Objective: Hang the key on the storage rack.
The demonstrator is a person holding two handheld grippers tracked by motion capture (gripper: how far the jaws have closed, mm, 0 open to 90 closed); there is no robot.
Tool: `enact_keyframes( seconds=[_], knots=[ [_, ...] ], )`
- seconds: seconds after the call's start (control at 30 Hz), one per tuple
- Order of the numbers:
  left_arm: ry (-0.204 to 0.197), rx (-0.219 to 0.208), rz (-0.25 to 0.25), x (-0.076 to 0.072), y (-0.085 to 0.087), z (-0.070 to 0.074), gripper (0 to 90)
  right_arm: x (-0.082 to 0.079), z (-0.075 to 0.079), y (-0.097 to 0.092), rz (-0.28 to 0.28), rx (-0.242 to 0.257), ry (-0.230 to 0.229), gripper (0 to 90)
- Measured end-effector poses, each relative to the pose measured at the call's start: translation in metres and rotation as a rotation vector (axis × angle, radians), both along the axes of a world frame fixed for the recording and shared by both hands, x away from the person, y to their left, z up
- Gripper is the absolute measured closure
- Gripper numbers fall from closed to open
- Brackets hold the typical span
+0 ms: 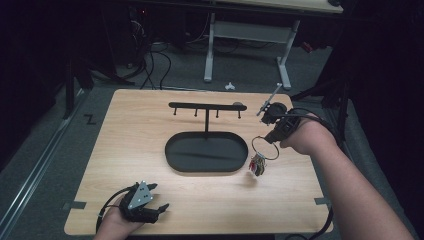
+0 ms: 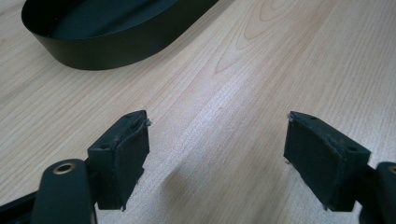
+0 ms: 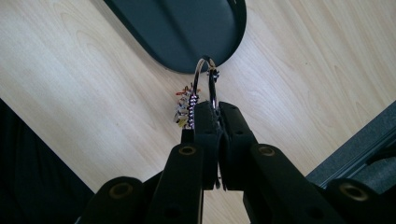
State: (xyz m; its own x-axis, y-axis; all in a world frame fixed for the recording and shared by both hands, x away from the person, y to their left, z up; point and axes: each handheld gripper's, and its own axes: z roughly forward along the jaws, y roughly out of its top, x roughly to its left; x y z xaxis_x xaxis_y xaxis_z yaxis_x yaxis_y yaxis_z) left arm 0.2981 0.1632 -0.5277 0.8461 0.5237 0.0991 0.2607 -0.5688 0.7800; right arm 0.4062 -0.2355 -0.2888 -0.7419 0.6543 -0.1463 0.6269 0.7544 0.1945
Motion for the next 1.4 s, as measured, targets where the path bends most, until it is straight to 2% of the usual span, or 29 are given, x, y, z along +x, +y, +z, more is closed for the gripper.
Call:
enact_keyframes(
  seconds=[0.2,0.4,0.83,1.07,1.4],
  knots=[
    [0.001,0.003,-0.002,0.000,0.000,0.000,22.7,0.006,0.005,0.002,-0.015,-0.002,-0.007,87.3],
    [0.003,0.004,-0.001,0.001,0.000,-0.001,22.7,0.014,0.010,0.008,0.001,-0.015,-0.013,87.3],
    [0.001,-0.001,0.002,0.000,0.002,0.000,22.7,0.029,0.019,0.022,0.013,-0.005,-0.023,87.3],
    [0.000,0.011,0.003,0.000,0.002,-0.001,22.7,0.040,0.024,0.033,0.025,-0.011,-0.029,87.3],
    [0.004,0.010,0.000,0.000,0.002,0.000,22.7,0.049,0.021,0.047,0.037,-0.004,-0.026,87.3]
  ],
)
